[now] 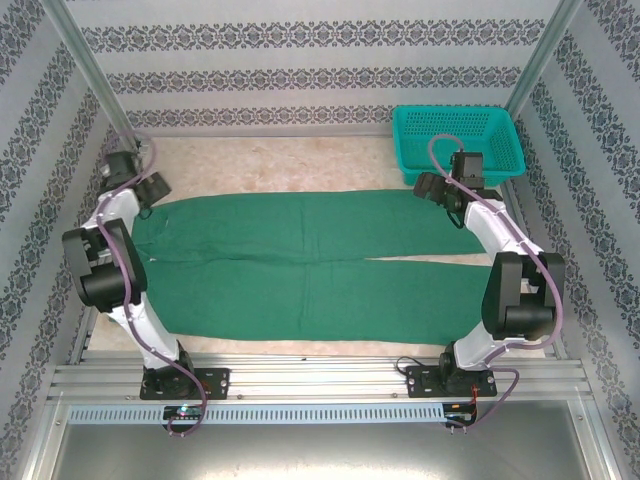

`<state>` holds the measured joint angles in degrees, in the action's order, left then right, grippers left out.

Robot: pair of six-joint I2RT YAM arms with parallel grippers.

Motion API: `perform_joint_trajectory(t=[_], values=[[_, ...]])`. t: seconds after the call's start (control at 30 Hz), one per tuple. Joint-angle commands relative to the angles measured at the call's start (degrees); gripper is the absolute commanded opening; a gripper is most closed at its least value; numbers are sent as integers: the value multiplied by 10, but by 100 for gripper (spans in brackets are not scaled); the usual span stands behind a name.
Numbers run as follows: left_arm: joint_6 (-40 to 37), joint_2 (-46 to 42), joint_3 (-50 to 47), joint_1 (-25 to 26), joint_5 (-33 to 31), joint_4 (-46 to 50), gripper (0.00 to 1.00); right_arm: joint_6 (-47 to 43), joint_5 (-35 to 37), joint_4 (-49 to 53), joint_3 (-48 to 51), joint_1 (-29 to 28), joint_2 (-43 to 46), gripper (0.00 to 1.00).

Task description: Roll up the long pants

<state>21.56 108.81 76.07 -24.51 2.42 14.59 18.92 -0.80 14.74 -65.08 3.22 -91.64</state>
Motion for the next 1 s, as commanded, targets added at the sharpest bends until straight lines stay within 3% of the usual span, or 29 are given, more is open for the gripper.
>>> perform_joint_trajectory(t=[0.0, 0.5, 0.6, 0.67, 0.73, 0.77, 0.8, 0.97], values=[[69, 46, -19, -25, 74, -1, 97, 16, 11, 31, -10, 3, 11, 98], [67, 178, 147, -20, 84, 87, 98, 53, 19, 15, 25, 2, 20, 98], [67, 210, 194, -16, 72, 138, 74, 60, 33, 19, 16, 3, 7, 96], [64, 232, 232, -10, 57, 177, 43, 63, 37, 23, 7, 4, -3, 91], [60, 244, 256, -3, 38, 204, 25, 67, 39, 25, -4, 5, -11, 90], [60, 244, 258, -2, 30, 208, 5, 70, 42, 27, -9, 6, -15, 90], [62, 240, 251, -1, 24, 204, 0, 72, 46, 30, -15, 8, -19, 89], [60, 192, 178, -1, 15, 157, 0, 95, 68, 50, -54, 27, -52, 90]])
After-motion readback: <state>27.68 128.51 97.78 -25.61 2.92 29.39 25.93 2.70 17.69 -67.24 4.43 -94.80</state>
